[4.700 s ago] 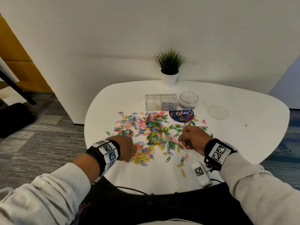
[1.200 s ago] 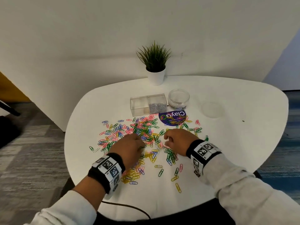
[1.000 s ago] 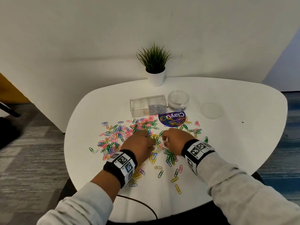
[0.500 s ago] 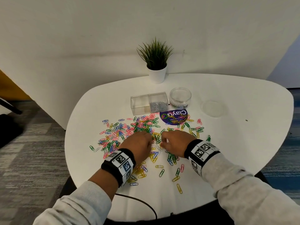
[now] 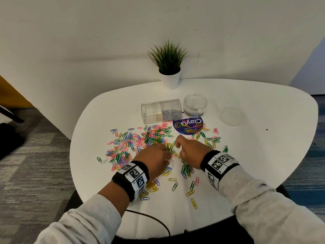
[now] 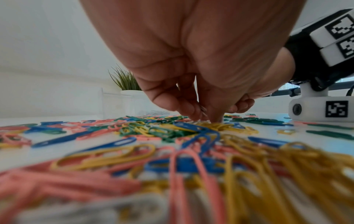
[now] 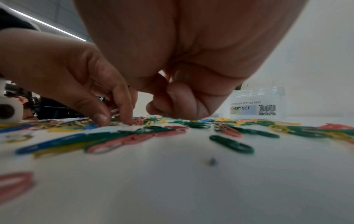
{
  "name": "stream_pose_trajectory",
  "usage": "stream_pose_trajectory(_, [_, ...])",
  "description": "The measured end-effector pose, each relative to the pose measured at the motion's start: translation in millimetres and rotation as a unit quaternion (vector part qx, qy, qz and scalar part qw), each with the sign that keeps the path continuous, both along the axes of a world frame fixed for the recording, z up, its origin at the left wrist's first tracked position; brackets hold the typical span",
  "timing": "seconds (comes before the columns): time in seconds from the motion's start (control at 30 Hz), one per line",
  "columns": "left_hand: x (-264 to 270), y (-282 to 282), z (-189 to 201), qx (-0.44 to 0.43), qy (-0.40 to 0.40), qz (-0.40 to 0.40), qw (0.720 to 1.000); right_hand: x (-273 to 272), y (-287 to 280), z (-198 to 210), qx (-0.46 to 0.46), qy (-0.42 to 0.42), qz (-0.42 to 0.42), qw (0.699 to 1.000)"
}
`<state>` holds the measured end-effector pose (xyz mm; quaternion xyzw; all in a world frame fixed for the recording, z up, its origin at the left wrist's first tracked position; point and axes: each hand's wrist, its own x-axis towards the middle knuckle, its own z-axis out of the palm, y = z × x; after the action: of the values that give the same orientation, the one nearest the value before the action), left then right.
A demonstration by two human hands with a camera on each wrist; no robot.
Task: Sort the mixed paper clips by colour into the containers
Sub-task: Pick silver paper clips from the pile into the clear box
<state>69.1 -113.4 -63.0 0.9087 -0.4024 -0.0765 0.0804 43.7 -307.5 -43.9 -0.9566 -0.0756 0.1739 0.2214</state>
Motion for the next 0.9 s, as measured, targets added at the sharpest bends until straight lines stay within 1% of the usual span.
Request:
stream_pose_trajectory(0.13, [-1.0,3.4,-1.2,-0.019,-0.017,0.003,1.000,-1.8,1.9,0.8,-0.041,-0.023,0.049,0.998])
stream_pose_trajectory(0.27, [-1.9,4.5,-2.4,-0.030,-0.038,0.004,0.999,-6.2,2.9,-1.8,-0.045,-0.031,0.078,0.995])
stream_pose_trajectory(0.37, [-2.3,6.7,-2.0,-0.056,-0.036,0.031,0.997,-6.0,4.6,-1.0,-0.057,-0.034,0.094,0.993])
stream_pose_trajectory(0.4, [-1.9,8.1,0.8,-0.075,-0.022,0.048,0.996,-5.1,5.3,-0.9,-0.064,-0.034,0.098,0.993])
stream_pose_trajectory(0.47, [3.1,13.4,6.4,-0.112,0.035,0.106,0.987,-3.6,7.6,-0.9,-0.077,-0.034,0.112,0.990])
stream_pose_trajectory(0.53, [12.7,20.4,13.0,-0.148,0.098,0.182,0.967,-2.4,10.3,-1.6,-0.075,-0.030,0.127,0.989])
stream_pose_trajectory(0.6, [24.0,26.4,20.0,-0.176,0.127,0.235,0.947,-1.4,12.9,-1.3,-0.060,-0.016,0.132,0.989])
stream_pose_trajectory(0.7, [42.7,29.6,35.3,-0.228,0.179,0.266,0.920,0.4,15.0,-2.4,-0.051,0.003,0.122,0.991])
stream_pose_trajectory(0.73, [50.3,27.9,41.7,-0.236,0.189,0.264,0.916,0.6,15.0,-3.5,-0.052,0.009,0.115,0.992])
stream_pose_trajectory(0.77, [58.6,24.8,47.7,-0.234,0.187,0.258,0.919,0.6,14.6,-4.4,-0.054,0.014,0.110,0.992])
stream_pose_trajectory(0.9, [95.5,-0.5,65.9,-0.206,0.137,0.225,0.942,0.1,11.7,-6.5,-0.049,0.016,0.109,0.993])
